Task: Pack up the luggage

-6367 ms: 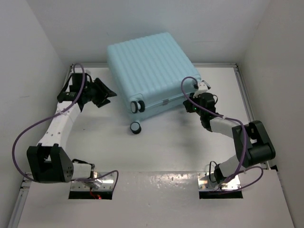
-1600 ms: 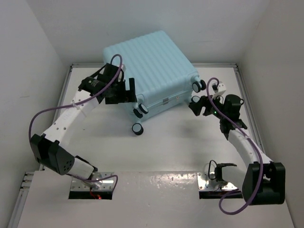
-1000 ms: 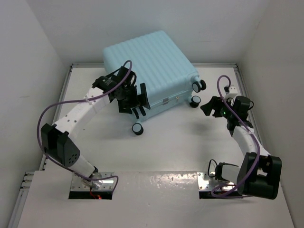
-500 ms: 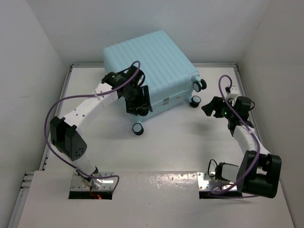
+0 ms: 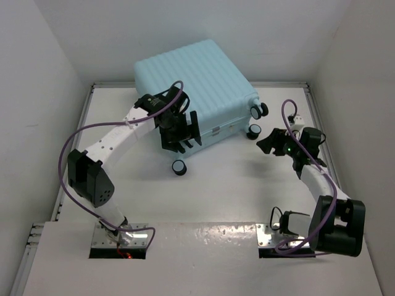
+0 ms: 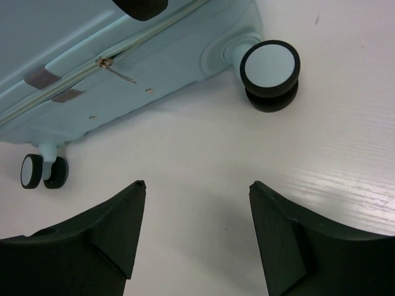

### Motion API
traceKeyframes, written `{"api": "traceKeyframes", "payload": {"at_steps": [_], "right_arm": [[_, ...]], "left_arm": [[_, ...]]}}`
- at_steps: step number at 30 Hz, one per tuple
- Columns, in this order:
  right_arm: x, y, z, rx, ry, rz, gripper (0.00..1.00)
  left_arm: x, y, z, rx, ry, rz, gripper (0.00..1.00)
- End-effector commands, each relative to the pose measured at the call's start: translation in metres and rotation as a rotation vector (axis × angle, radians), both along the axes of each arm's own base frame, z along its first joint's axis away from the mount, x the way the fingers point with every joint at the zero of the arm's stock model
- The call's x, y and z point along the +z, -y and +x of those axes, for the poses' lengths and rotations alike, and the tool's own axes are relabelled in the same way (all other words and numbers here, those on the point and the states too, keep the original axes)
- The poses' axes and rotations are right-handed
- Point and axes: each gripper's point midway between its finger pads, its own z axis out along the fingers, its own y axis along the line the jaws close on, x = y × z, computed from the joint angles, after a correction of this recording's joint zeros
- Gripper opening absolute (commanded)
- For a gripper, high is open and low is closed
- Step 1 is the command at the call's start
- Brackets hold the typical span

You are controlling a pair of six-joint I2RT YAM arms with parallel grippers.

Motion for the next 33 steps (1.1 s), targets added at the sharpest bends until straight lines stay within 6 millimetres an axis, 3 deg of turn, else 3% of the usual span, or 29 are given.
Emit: {"api": "traceKeyframes", "payload": {"at_steps": [1,4,7,8,11,15,21,24,29,33], "right_arm": [[0.015,-0.003,0.009,0.006,0.063,-0.001,0.68],[0.014,-0.003,0.012,0.005,0.062,-0.003,0.68],[0.013,-0.003,0.012,0.005,0.053,-0.001,0.67],[0.013,-0.003,0.013,0.004,0.056,-0.002,0.67],[0.011,-0.005,0.012,0.009,0.05,0.0,0.67],[0.008,-0.008,0.01,0.017,0.041,0.002,0.65],[0.007,-0.014,0.008,0.029,0.037,0.012,0.65],[0.011,-0.021,0.008,0.042,0.059,0.022,0.65],[0.024,-0.037,0.012,0.036,0.122,0.044,0.65],[0.026,-0.061,0.011,0.067,0.127,0.049,0.65]], "left_arm": [[-0.004,0.017,0.039,0.001,0.096,-0.06,0.98],[-0.003,0.018,0.042,0.001,0.1,-0.062,0.98],[-0.003,0.015,0.044,0.002,0.104,-0.059,0.89],[-0.003,0.012,0.046,0.011,0.105,-0.058,0.81],[-0.004,0.009,0.049,0.022,0.114,-0.043,0.69],[-0.007,0.01,0.05,0.03,0.103,-0.041,0.6],[-0.018,0.016,0.057,0.025,0.084,-0.039,0.16],[-0.013,0.029,0.059,-0.014,0.082,-0.093,0.01],[-0.003,0.048,0.057,-0.093,0.077,-0.19,0.0],[-0.013,0.052,0.051,-0.099,0.031,-0.21,0.0]]}}
